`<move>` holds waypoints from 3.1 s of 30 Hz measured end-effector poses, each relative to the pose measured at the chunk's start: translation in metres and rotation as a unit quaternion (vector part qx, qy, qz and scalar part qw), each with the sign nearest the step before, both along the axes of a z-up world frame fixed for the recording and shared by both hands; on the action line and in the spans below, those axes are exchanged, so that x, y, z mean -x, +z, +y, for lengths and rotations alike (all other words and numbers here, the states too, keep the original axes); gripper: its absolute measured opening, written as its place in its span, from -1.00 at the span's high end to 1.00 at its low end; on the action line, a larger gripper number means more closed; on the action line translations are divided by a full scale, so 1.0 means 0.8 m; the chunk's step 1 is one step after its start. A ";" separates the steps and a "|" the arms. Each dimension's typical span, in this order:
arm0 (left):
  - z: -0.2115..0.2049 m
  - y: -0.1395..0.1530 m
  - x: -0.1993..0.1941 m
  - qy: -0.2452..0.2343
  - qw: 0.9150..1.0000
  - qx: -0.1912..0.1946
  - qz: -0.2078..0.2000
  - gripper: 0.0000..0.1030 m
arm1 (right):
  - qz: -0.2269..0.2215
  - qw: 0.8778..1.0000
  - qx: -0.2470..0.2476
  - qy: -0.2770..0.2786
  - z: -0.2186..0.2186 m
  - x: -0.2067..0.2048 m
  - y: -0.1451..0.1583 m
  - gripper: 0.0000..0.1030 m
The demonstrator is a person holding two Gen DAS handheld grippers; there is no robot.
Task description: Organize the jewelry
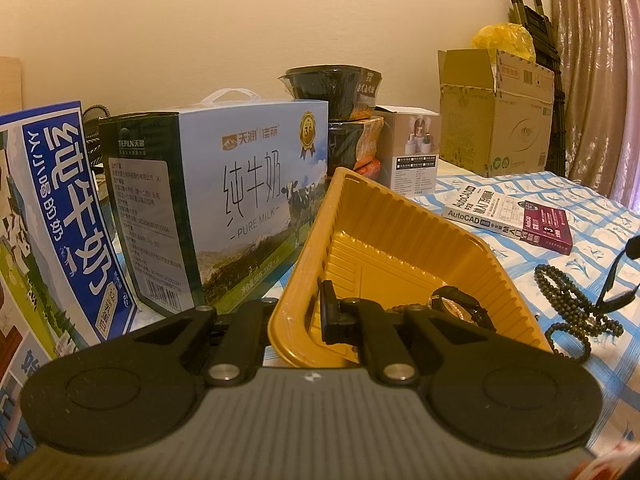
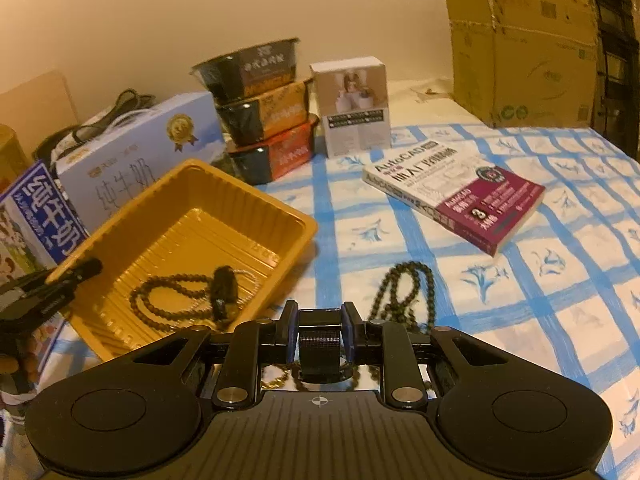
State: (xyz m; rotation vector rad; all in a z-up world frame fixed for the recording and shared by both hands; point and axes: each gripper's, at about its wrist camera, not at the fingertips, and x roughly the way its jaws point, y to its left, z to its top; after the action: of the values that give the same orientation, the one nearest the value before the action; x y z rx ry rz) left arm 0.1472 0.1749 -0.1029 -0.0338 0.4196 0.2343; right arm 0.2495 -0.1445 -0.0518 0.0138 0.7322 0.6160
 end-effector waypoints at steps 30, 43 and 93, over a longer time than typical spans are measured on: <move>-0.001 0.001 0.001 0.000 1.000 -0.003 0.008 0.84 | 0.015 0.992 -0.017 0.123 0.209 0.001 -0.045 0.56; 0.000 -0.002 0.001 0.012 1.000 0.006 0.008 0.82 | -0.002 0.996 -0.047 0.070 0.141 0.003 -0.021 -0.17; 0.001 -0.005 0.000 0.017 1.000 0.002 0.015 0.81 | -0.020 0.987 0.089 0.136 0.081 -0.008 -0.119 0.78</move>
State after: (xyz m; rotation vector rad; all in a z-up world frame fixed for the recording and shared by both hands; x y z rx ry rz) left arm 0.1469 0.1753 -0.1069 -0.0407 0.4491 0.2677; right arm 0.2558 -0.0798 -0.1472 -0.2657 0.7535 0.8062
